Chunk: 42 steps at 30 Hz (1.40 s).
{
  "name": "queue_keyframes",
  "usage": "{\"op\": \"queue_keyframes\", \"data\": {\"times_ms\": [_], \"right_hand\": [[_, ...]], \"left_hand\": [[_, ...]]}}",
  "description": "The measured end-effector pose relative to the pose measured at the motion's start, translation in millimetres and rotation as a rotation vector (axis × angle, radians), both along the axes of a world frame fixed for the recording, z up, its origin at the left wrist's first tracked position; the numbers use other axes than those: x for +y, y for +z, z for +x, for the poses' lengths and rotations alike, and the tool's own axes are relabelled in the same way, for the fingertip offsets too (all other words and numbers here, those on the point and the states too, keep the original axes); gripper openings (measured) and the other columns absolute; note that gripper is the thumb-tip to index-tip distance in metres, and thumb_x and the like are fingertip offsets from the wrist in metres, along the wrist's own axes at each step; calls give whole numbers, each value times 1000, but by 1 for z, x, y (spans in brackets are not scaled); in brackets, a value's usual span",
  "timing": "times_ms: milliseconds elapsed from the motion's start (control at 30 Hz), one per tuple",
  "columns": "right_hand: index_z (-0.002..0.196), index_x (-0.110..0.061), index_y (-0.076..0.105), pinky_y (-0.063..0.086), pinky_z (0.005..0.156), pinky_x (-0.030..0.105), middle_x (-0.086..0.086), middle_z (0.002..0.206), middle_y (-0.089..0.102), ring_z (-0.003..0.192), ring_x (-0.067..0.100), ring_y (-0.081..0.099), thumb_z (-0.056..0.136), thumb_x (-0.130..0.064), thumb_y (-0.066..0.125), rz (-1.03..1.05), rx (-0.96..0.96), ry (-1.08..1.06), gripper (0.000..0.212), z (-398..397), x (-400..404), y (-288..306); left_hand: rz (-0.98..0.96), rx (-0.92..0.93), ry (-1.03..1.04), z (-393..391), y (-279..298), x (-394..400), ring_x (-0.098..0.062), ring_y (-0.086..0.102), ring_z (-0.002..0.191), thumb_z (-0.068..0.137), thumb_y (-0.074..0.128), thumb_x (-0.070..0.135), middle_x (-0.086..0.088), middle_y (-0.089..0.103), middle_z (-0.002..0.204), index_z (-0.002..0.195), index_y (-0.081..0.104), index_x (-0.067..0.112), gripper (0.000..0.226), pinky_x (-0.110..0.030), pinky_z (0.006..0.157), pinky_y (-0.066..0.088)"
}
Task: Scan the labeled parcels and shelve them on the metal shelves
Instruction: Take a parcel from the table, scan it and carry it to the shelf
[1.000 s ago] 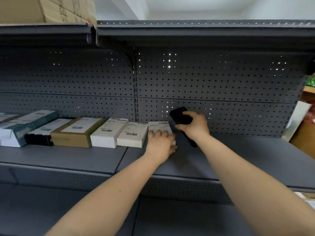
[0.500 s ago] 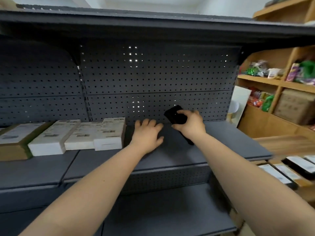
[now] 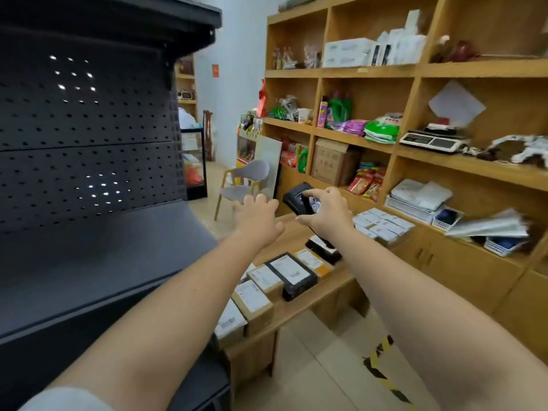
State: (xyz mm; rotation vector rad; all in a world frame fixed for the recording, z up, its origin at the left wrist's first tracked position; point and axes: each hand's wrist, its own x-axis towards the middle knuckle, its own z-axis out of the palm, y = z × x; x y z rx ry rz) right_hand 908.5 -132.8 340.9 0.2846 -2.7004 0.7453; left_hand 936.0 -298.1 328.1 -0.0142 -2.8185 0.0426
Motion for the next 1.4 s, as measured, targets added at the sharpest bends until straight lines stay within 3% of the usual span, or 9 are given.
{"op": "queue_keyframes", "data": {"times_ms": [200,400,667,967,1133,1300,1400], "right_hand": [[131,-35,55,46,95,44,6,134,41,124,30,40,78,-42,77,42,-89,-7,58,-65,108,-60],[130,-38,55,41,98,45,3,136,39,124,29,40,78,-41,76,72,-206,-1,56,-130,140,-131],[136,-38,51,36,103,45,3,142,36,131,27,35,81,-43,73,84,-311,118,60,-235,98,-216],[134,-36,54,34,106,47,1,142,37,132,24,33,79,-37,75,40,-460,305,59,-319,28,-270],[131,-38,57,36,95,35,-4,136,40,125,21,37,78,-37,75,-25,-548,399,56,-352,4,-302],[129,-40,58,38,104,48,-5,136,40,127,19,35,77,-38,76,-23,-626,570,55,-396,-17,-322],[129,-39,58,35,106,46,-4,136,41,128,20,36,77,-38,77,-15,-660,651,56,-427,-26,-326]], "left_hand": [[89,8,-27,-78,-56,108,-29,45,124,93,50,43,-3,53,132,134,51,26,44,-48,97,36],[241,-134,124,-135,-131,131,-31,39,128,92,55,49,-6,48,139,137,50,26,51,-49,102,34],[531,-349,403,-218,-238,97,-34,36,134,90,61,51,-8,39,150,147,39,25,67,-49,102,37],[525,-454,718,-289,-290,35,-35,37,131,88,62,57,-12,43,143,144,40,24,69,-50,103,35],[589,-473,982,-289,-322,5,-36,36,131,84,62,66,-14,39,146,149,31,16,87,-52,106,34],[711,-412,1260,-306,-339,-10,-36,38,128,76,60,80,-18,42,141,142,36,7,101,-49,104,37],[785,-450,1404,-328,-335,-25,-36,35,132,70,67,80,-20,39,144,142,36,5,108,-48,106,36]]}}
